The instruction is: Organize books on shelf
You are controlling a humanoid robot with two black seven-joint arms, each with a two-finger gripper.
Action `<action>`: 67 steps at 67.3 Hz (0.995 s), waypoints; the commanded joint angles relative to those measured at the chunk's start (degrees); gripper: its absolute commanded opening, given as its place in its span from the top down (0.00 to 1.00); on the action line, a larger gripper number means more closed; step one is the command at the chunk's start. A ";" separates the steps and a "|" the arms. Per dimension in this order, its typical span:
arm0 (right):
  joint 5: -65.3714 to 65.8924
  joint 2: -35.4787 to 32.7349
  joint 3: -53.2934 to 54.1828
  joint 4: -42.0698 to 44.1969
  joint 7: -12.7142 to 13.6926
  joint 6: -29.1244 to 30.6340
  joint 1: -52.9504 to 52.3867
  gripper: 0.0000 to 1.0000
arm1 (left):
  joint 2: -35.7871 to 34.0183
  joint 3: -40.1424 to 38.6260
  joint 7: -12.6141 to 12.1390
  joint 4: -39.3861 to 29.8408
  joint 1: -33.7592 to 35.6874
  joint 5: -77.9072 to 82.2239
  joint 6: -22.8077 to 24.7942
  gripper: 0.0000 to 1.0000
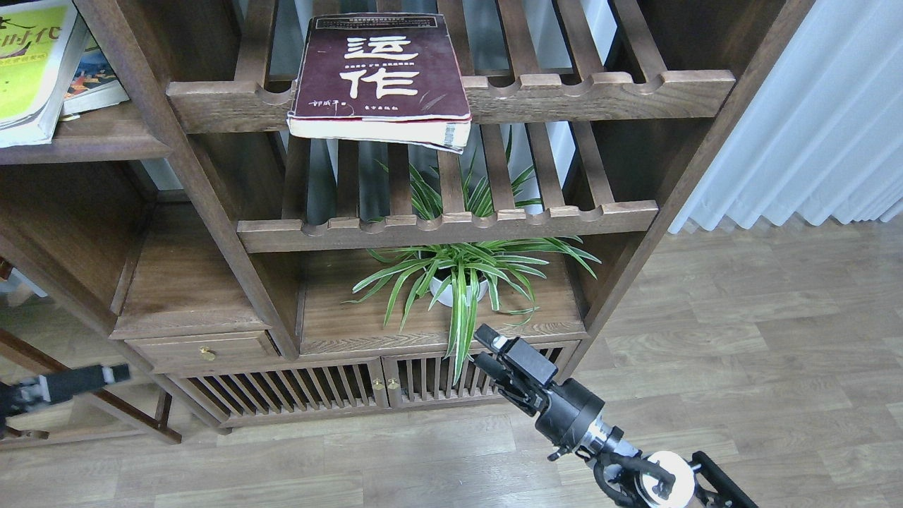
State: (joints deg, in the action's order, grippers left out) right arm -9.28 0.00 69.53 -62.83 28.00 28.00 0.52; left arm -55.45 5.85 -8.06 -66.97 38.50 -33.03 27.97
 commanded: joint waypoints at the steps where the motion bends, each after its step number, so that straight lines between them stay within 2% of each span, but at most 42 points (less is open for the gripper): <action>1: 0.05 0.00 -0.01 -1.95 0.00 0.00 -1.83 0.01 | 9.75 -13.66 -0.38 6.67 -10.72 0.51 0.03 0.00; 7: 0.05 0.00 0.70 -4.23 0.00 0.00 -2.71 0.01 | 15.55 -19.20 -0.47 10.01 -14.85 1.57 0.03 0.01; 22: 0.14 0.00 2.28 -9.68 0.00 -4.00 -4.91 0.01 | 21.61 -21.49 -0.29 11.86 -18.46 2.53 0.03 0.01; 33: 0.58 0.00 4.21 -14.43 0.00 -11.03 -8.33 0.02 | 25.57 -24.83 -0.29 17.57 -18.46 2.45 0.03 0.00; 42: 2.15 0.00 4.30 -15.66 -0.48 -17.35 -15.34 0.02 | 28.64 -28.52 -0.38 20.38 -18.37 2.53 0.03 0.01; 67: 3.22 0.00 4.30 -19.35 -2.34 -26.42 -23.81 0.02 | 28.82 -28.52 -0.38 20.39 -19.34 2.71 0.03 0.00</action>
State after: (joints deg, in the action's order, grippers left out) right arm -6.08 0.00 73.82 -80.63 25.85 4.22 -21.74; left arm -26.64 -22.67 -8.46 -46.52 19.62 -30.43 28.01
